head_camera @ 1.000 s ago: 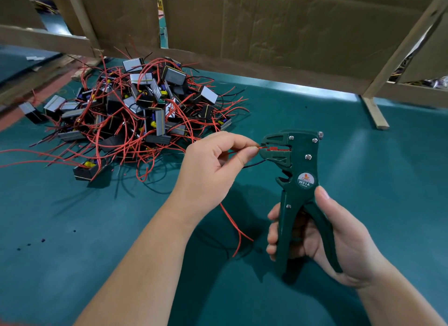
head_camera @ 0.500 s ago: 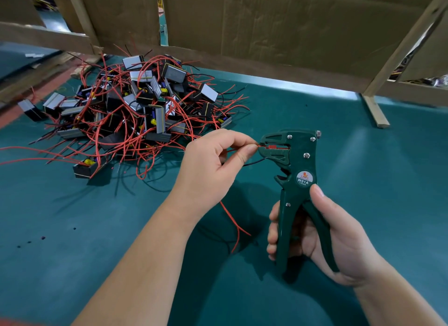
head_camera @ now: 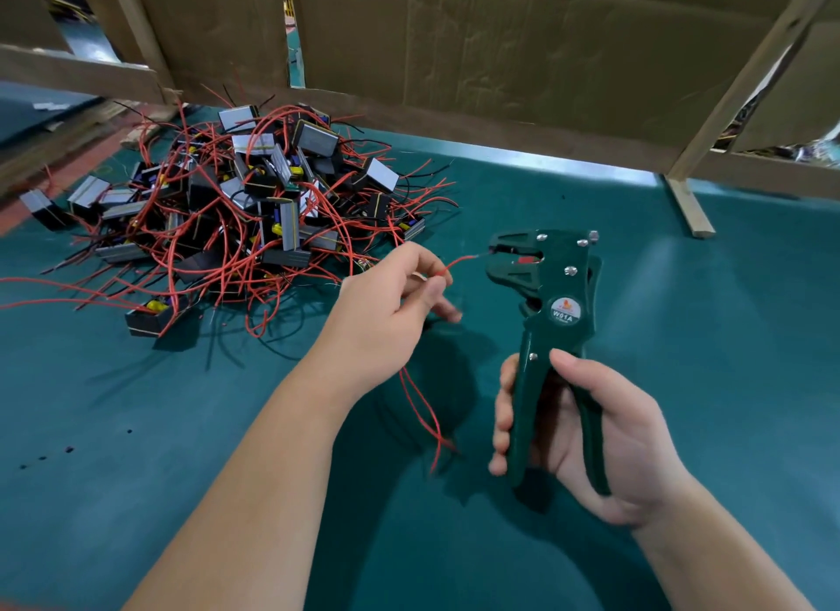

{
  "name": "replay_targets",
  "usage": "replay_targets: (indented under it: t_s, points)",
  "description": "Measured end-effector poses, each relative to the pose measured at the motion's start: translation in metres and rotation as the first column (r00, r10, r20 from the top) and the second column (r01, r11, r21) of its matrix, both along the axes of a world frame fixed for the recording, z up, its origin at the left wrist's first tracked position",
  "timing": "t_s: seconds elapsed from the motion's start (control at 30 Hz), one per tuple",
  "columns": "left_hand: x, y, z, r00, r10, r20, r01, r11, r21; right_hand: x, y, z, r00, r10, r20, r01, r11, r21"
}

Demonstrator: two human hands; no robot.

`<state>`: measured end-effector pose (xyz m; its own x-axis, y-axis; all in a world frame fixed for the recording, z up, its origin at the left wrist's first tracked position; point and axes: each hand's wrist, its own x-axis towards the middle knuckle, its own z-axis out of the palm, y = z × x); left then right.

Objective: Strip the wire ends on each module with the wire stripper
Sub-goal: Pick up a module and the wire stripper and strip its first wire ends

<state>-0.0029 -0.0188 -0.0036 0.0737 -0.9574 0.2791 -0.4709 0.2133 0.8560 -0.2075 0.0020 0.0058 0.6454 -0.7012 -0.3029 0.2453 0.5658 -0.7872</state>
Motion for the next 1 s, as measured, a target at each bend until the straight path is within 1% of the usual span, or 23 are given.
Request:
replay_targets:
  t_s: [0.1, 0.2, 0.27, 0.37, 0.43, 0.5, 0.6, 0.67, 0.73, 0.8, 0.87, 0.93, 1.0]
  points:
    - [-0.003, -0.001, 0.000, 0.992, -0.009, -0.128, 0.005, 1.000, -0.028, -0.005, -0.006, 0.001, 0.997, -0.041, 0.067, 0.041, 0.999, 0.001]
    - [-0.004, -0.002, 0.001, 0.970, -0.010, -0.244, 0.000, 0.999, -0.041, -0.009, -0.010, 0.001, 0.996, -0.079, 0.046, 0.077, 0.996, 0.040]
    - [-0.004, -0.002, 0.002, 0.971, 0.007, -0.240, -0.015, 0.999, -0.032, -0.012, -0.012, 0.001, 0.997, -0.075, 0.025, 0.074, 0.996, 0.054]
    - [-0.004, -0.002, 0.005, 0.977, 0.010, -0.212, -0.014, 1.000, -0.017, -0.015, -0.012, 0.000, 0.999, -0.036, 0.033, 0.034, 0.998, 0.048]
    - [-0.005, -0.001, 0.007, 0.968, -0.004, -0.250, 0.001, 1.000, -0.014, -0.014, -0.011, 0.000, 0.998, -0.012, 0.054, 0.011, 0.999, 0.033]
    - [-0.005, 0.000, 0.007, 0.958, -0.037, -0.284, 0.035, 0.999, -0.011, -0.012, -0.008, -0.001, 0.994, -0.030, 0.104, 0.030, 1.000, 0.005]
    - [-0.009, 0.000, 0.004, 0.955, -0.117, -0.273, 0.133, 0.990, 0.043, -0.006, -0.007, 0.001, 0.972, -0.131, 0.197, 0.151, 0.985, -0.088]
    - [-0.014, 0.001, 0.001, 0.939, -0.142, -0.314, 0.178, 0.980, 0.087, -0.005, -0.007, 0.002, 0.966, -0.192, 0.171, 0.223, 0.958, -0.182]
    - [-0.018, 0.002, 0.000, 0.931, -0.132, -0.339, 0.172, 0.981, 0.091, -0.007, -0.006, 0.002, 0.977, -0.168, 0.133, 0.195, 0.955, -0.223]
    - [-0.019, 0.003, 0.000, 0.930, -0.111, -0.350, 0.146, 0.987, 0.074, -0.007, -0.005, 0.001, 0.987, -0.110, 0.115, 0.130, 0.974, -0.184]
    - [-0.019, 0.003, 0.001, 0.937, -0.091, -0.339, 0.120, 0.991, 0.066, -0.006, -0.005, -0.001, 0.989, -0.092, 0.116, 0.107, 0.987, -0.123]
    - [-0.017, 0.004, 0.003, 0.933, -0.077, -0.351, 0.109, 0.992, 0.071, -0.006, -0.007, -0.002, 0.987, -0.101, 0.124, 0.110, 0.991, -0.070]
    - [-0.017, 0.005, 0.006, 0.915, -0.096, -0.392, 0.135, 0.988, 0.074, -0.006, -0.008, -0.001, 0.979, -0.131, 0.155, 0.140, 0.989, -0.043]
